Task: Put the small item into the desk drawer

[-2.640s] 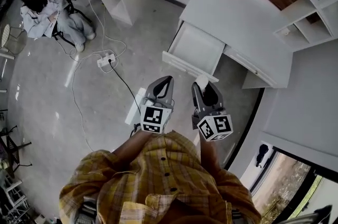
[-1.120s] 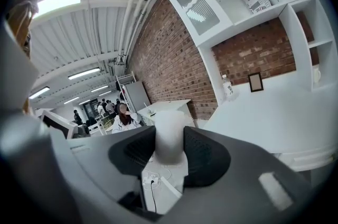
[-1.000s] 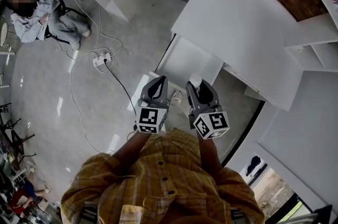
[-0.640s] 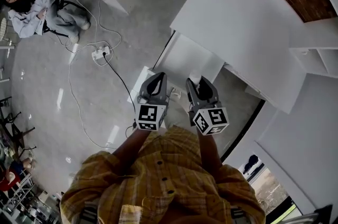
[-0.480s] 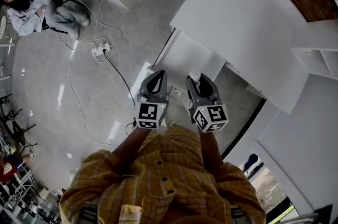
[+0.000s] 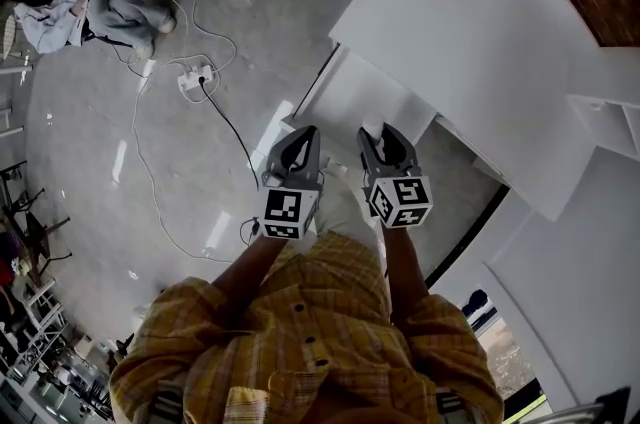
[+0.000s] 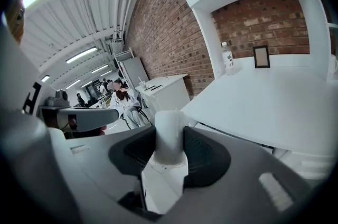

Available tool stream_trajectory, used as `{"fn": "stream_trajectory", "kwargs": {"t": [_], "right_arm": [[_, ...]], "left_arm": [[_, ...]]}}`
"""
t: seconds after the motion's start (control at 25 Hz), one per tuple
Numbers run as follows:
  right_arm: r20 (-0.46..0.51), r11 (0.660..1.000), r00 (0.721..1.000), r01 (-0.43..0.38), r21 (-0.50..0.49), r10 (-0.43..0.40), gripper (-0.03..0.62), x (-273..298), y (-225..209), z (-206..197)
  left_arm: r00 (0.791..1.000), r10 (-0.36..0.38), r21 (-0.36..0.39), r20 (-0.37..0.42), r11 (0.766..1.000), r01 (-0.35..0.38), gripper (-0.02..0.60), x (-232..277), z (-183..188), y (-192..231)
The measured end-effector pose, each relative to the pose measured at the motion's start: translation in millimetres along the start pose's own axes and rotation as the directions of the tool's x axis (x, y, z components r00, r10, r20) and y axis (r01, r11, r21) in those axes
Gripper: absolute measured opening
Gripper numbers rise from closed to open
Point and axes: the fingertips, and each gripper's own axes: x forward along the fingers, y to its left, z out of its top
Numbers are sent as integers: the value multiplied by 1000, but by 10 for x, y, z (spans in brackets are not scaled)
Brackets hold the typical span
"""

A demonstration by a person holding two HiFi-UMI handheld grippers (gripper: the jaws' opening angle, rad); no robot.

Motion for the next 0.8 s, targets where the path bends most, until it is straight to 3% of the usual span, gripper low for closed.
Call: {"fn": "stream_trajectory", "kwargs": {"t": [0.8], "right_arm": [[-215,996,976,21,-88,-39,163,729,-435,-833]], "left_arm": [[999,17,26,-34,1000,-16,2,97,-191,95]]}}
